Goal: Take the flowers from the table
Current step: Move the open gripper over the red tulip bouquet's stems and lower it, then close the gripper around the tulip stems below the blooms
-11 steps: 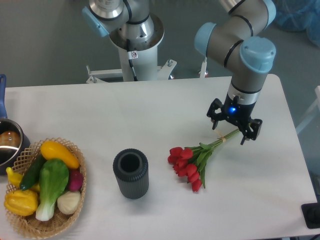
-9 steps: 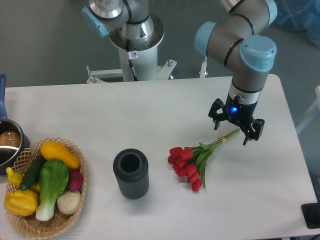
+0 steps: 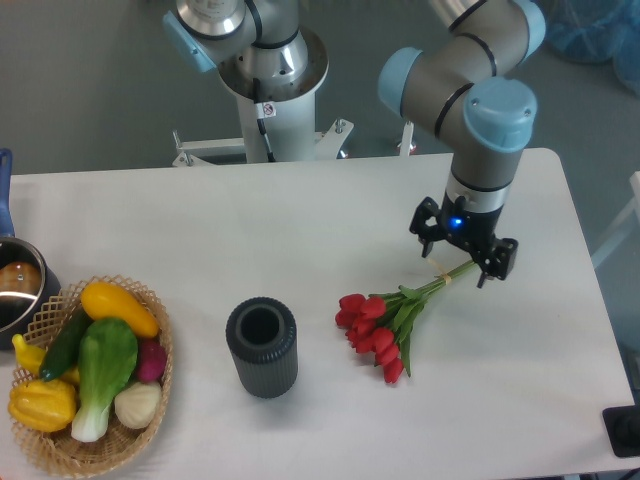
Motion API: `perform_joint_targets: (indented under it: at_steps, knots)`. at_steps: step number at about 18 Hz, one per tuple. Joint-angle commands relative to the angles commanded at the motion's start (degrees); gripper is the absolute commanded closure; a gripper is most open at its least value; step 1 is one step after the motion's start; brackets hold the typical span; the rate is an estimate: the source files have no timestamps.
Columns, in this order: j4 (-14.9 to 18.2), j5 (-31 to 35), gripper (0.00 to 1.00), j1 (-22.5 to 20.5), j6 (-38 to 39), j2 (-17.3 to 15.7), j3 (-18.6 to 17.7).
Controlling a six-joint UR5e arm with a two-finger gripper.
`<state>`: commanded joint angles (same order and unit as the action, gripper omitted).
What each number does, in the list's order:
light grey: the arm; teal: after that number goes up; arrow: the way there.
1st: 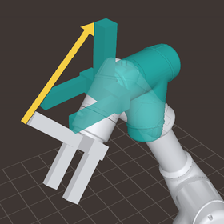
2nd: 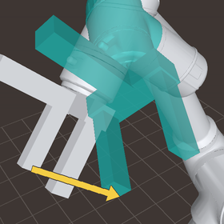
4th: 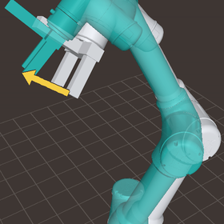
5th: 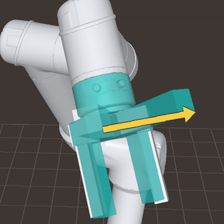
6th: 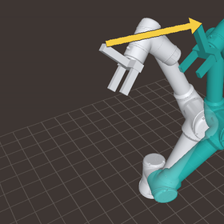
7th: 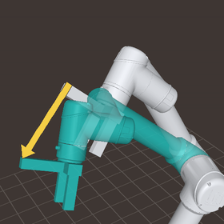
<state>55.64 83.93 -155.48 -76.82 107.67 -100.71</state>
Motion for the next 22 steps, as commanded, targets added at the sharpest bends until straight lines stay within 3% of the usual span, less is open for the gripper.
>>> perform_joint_targets:
  at_steps: [4, 9, 15, 20, 21, 22]
  knots:
    - [0.44, 2.45, 0.00, 1.66, -0.26, 0.79, -1.15]
    - [-0.26, 4.13, 0.00, 4.39, 0.09, 4.65, -0.45]
    - [-4.57, 4.05, 0.00, 6.68, 0.62, 8.00, -0.36]
    - [-5.54, 4.13, 0.00, 7.29, 0.44, 9.75, -0.27]
    - [-5.63, 4.31, 0.10, 7.56, 0.44, 10.10, -0.19]
    - [-5.54, 4.74, 0.30, 7.82, 0.44, 10.28, -0.10]
